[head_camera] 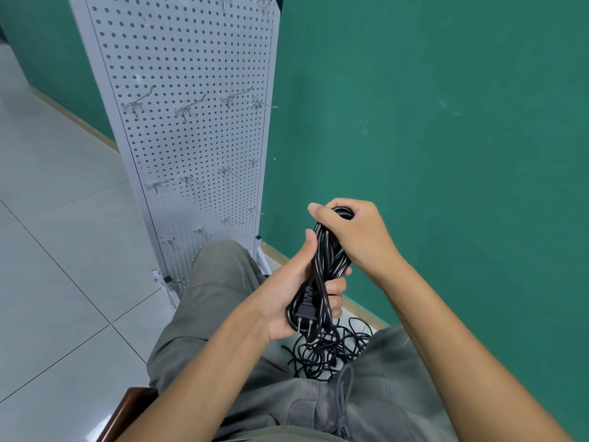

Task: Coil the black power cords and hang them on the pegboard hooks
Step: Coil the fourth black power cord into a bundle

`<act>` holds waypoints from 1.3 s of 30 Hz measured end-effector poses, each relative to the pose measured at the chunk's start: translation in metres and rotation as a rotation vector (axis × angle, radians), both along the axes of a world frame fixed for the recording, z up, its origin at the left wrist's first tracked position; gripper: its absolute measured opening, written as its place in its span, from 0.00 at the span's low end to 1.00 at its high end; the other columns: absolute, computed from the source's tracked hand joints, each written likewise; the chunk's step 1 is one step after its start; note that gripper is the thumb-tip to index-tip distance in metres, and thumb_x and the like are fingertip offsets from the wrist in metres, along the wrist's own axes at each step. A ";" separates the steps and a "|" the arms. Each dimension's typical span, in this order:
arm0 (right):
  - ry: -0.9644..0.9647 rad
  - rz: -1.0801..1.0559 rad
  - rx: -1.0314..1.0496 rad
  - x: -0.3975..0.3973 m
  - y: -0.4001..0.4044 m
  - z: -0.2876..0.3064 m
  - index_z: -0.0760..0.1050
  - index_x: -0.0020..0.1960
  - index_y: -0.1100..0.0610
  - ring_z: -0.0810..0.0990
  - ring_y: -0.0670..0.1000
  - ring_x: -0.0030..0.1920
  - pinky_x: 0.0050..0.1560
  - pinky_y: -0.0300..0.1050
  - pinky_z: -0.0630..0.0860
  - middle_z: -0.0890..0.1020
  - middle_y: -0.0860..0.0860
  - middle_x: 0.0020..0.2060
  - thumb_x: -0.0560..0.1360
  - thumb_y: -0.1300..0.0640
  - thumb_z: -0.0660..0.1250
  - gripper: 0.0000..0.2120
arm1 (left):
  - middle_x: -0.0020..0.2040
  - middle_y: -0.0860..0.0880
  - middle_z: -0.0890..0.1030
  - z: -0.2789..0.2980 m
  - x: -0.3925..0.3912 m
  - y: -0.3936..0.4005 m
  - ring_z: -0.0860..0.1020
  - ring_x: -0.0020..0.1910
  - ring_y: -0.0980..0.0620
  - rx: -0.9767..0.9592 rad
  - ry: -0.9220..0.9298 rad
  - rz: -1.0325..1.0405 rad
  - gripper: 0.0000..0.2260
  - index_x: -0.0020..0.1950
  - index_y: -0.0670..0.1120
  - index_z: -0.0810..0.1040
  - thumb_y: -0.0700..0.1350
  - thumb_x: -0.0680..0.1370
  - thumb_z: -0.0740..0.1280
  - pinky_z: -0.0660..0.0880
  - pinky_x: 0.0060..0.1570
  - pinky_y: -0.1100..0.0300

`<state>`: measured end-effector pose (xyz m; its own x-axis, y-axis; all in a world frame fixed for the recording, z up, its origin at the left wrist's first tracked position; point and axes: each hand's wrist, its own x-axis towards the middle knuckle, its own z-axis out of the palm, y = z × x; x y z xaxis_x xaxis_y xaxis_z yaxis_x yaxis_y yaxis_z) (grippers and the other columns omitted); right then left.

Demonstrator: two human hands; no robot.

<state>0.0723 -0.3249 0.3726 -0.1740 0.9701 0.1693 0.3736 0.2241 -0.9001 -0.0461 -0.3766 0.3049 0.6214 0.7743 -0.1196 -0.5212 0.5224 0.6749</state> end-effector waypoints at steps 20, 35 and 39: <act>0.417 0.257 -0.456 0.004 -0.007 0.016 0.77 0.54 0.61 0.61 0.47 0.24 0.19 0.36 0.61 0.71 0.47 0.24 0.79 0.45 0.65 0.18 | 0.34 0.50 0.76 -0.006 -0.011 0.004 0.78 0.30 0.52 -0.063 -0.435 -0.243 0.27 0.60 0.37 0.72 0.61 0.79 0.69 0.75 0.37 0.58; 0.241 0.095 -0.173 0.005 0.002 0.005 0.79 0.54 0.66 0.70 0.50 0.29 0.27 0.44 0.68 0.75 0.53 0.32 0.79 0.46 0.69 0.21 | 0.29 0.54 0.64 0.008 0.000 -0.005 0.66 0.24 0.58 0.004 -0.007 0.202 0.18 0.51 0.44 0.74 0.60 0.77 0.63 0.70 0.29 0.64; 0.328 0.276 -0.301 0.009 -0.004 -0.010 0.77 0.63 0.60 0.82 0.50 0.47 0.49 0.46 0.80 0.84 0.54 0.50 0.77 0.32 0.53 0.35 | 0.29 0.56 0.67 0.005 -0.016 0.004 0.69 0.25 0.59 0.096 -0.116 0.280 0.21 0.61 0.43 0.73 0.58 0.79 0.61 0.74 0.33 0.63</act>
